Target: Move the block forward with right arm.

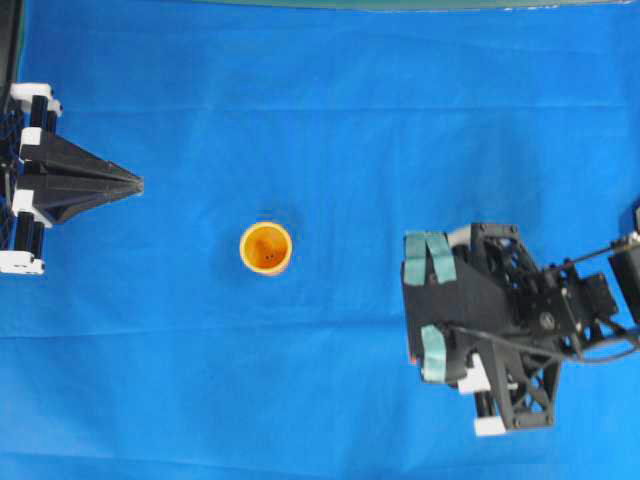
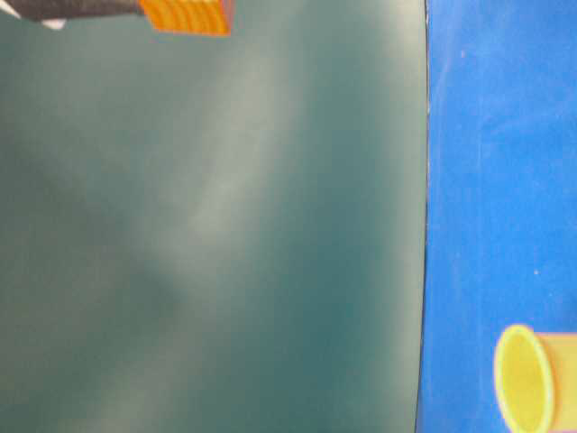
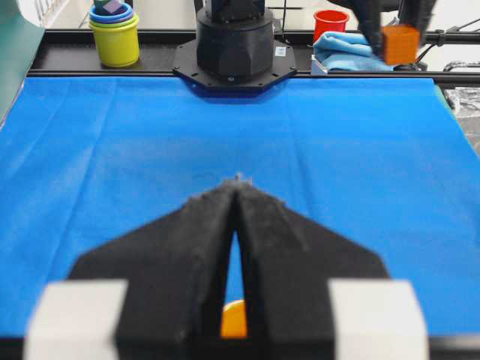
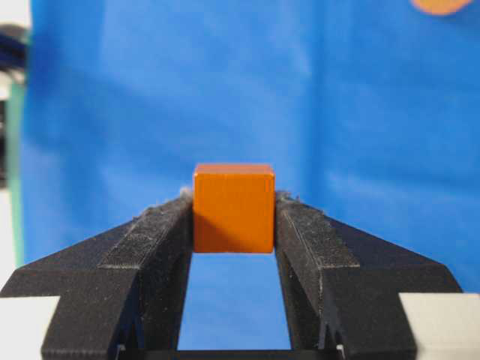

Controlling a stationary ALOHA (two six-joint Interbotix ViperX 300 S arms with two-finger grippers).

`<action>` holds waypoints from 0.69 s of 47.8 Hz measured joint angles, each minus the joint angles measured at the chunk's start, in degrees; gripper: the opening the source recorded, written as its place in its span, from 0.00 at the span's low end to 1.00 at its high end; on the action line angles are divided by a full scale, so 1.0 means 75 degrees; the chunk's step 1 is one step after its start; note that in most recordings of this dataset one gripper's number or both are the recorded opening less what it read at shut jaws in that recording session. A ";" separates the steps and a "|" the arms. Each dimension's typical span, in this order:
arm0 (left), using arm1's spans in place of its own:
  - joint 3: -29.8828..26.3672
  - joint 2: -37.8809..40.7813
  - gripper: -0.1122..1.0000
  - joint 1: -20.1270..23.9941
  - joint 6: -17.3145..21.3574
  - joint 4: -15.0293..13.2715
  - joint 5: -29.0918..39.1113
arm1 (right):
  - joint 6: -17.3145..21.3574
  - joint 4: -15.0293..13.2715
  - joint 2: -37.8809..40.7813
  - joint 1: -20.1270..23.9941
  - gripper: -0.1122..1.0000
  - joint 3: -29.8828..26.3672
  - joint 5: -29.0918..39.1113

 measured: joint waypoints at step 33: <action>-0.0035 0.0000 0.11 0.0012 0.0000 0.0000 0.0012 | 0.0293 0.0012 0.0914 0.1219 0.46 -0.1066 -0.0445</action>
